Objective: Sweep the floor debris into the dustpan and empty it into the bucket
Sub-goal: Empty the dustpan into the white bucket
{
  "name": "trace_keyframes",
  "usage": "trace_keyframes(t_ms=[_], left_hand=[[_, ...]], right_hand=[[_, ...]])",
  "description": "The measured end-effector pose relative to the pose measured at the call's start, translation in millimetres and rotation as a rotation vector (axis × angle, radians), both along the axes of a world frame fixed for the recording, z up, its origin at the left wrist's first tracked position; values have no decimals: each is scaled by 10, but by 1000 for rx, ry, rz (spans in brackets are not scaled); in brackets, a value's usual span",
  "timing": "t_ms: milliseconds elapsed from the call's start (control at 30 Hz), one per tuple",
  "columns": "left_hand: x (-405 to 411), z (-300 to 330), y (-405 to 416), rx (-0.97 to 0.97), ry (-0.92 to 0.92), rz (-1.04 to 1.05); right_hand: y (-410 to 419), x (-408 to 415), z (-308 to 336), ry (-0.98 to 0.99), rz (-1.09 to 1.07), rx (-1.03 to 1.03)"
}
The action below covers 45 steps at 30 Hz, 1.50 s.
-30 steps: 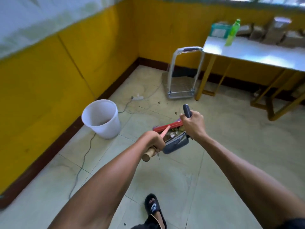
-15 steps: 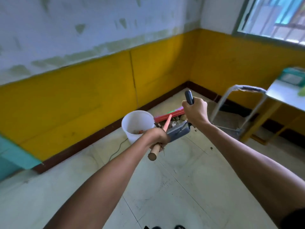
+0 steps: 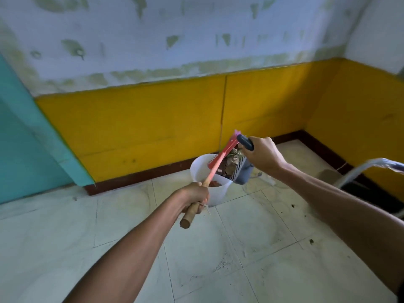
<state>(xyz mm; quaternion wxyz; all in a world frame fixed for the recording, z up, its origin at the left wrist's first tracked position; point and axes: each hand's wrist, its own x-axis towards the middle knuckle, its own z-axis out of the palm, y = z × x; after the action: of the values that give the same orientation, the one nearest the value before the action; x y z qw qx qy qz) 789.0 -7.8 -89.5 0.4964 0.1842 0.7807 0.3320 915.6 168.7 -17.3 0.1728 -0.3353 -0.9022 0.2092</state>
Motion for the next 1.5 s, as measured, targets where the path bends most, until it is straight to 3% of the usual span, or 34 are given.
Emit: trace_keyframes(t_ms=[167, 733, 1067, 1500], left_hand=[[27, -155, 79, 17, -94, 104], [-198, -101, -262, -51, -69, 156], [-303, 317, -315, -76, 6, 94], [-446, 589, -423, -57, -28, 111]], right_hand=[[380, -54, -53, -224, 118, 106], [843, -325, -219, -492, 341, 377], [825, -374, -374, -537, 381, 428], [826, -624, -353, -534, 404, 493]])
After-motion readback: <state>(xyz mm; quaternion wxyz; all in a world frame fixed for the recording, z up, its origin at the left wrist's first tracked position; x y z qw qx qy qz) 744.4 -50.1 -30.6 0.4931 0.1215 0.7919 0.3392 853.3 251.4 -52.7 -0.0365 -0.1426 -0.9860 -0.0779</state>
